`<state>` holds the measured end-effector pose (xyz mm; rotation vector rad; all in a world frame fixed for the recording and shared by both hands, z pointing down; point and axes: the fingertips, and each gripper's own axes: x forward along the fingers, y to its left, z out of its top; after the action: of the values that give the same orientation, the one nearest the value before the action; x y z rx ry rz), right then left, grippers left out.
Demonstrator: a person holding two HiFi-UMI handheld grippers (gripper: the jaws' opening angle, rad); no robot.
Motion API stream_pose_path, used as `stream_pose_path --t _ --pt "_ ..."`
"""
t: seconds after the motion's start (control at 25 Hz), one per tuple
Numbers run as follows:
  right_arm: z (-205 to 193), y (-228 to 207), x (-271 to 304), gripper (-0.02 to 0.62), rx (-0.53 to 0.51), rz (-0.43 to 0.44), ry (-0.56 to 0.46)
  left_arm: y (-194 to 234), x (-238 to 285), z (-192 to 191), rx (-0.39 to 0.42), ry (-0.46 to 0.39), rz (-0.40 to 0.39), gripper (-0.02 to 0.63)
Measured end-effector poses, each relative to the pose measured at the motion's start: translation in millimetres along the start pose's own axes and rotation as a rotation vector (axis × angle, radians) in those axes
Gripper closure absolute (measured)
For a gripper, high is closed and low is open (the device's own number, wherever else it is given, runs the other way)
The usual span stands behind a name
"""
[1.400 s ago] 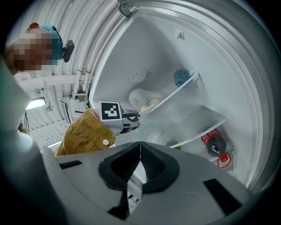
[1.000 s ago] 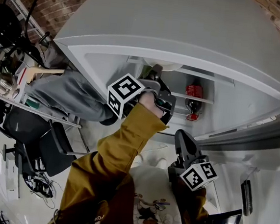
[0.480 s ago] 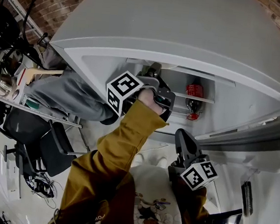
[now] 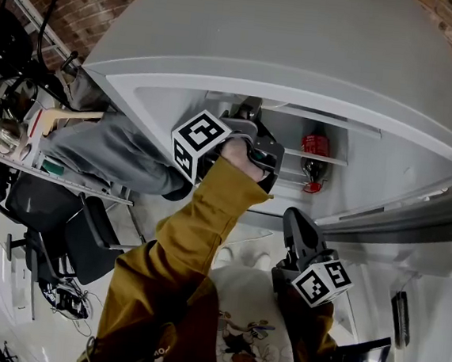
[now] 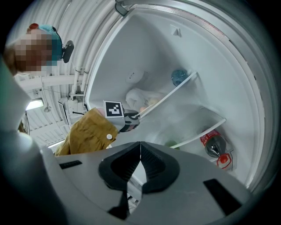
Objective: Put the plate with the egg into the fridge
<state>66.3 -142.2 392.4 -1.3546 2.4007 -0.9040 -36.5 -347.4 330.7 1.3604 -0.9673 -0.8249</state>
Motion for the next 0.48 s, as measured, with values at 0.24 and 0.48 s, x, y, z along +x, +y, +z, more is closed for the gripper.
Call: stream_pose_path --t 0.24,0.48 --pt "-2.0 1.1 -2.4 0.589 -0.001 0.006 -0.001 -7.2 -3.7 2.4 0.02 -0.012 -0.006 0.437" --pt "-2.2 3.8 -5.3 0.589 0.0 0.008 0.0 -3.1 -6.8 4.3 0.004 -0.013 0.013 0.411"
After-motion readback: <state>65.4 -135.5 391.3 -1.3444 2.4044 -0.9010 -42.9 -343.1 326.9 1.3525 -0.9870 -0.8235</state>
